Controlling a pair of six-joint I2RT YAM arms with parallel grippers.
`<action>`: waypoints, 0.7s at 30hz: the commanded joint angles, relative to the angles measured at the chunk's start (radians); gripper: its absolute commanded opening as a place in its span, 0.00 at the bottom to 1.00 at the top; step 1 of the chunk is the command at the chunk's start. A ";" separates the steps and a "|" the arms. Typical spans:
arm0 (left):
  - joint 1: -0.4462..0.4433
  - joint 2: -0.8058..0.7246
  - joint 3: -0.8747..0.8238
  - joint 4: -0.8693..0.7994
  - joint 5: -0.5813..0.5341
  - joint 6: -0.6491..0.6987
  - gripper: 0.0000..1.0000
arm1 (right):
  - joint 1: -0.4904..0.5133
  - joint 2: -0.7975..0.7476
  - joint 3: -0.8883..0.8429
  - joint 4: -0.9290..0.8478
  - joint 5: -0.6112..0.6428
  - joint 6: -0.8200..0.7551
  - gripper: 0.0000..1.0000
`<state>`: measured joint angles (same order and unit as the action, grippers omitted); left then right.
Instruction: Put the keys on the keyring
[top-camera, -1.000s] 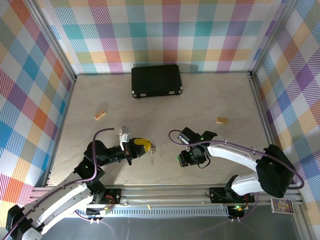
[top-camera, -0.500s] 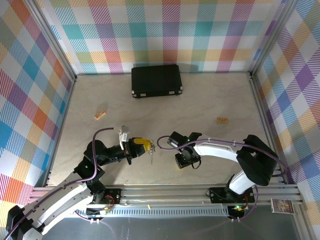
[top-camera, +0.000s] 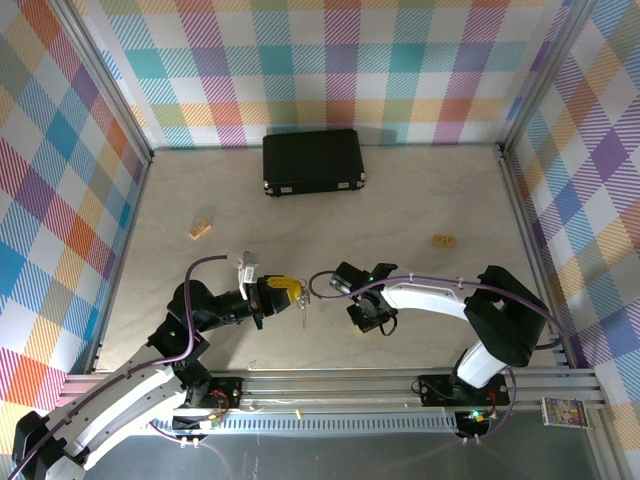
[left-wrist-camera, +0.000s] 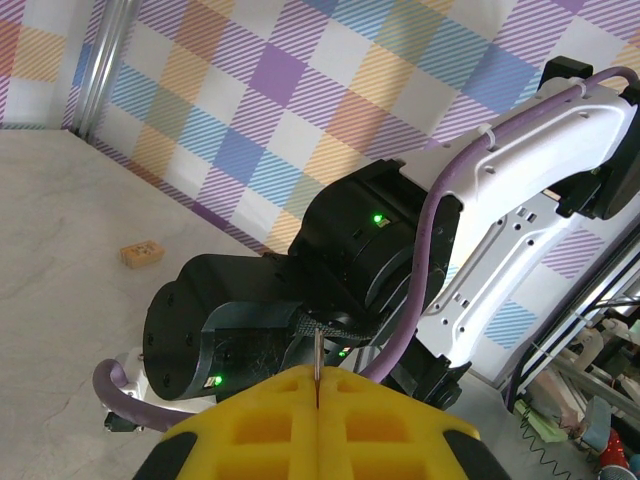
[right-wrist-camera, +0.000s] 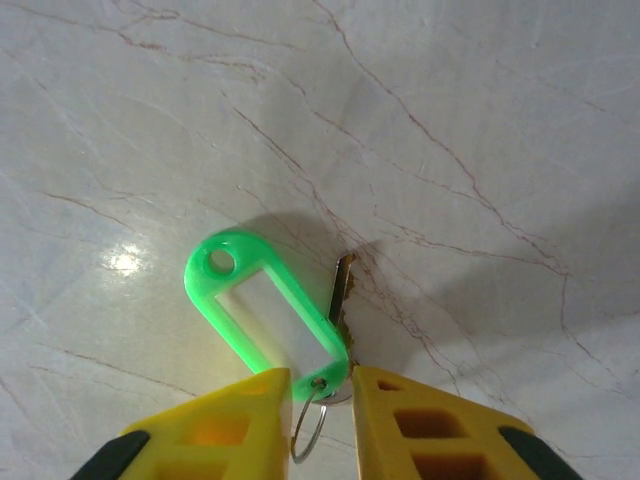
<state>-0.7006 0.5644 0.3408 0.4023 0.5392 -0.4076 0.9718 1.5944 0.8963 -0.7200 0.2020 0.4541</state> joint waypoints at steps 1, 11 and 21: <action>0.015 -0.022 -0.011 0.049 0.010 -0.015 0.00 | 0.008 0.014 0.034 -0.025 0.005 -0.010 0.20; 0.016 -0.025 -0.020 0.063 0.011 -0.018 0.00 | 0.008 0.026 0.057 -0.071 -0.003 -0.011 0.10; 0.015 -0.025 -0.026 0.079 0.015 -0.023 0.00 | 0.006 0.021 0.051 -0.089 -0.037 -0.014 0.09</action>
<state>-0.6968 0.5541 0.3294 0.4034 0.5396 -0.4198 0.9718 1.6077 0.9356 -0.7784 0.1898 0.4545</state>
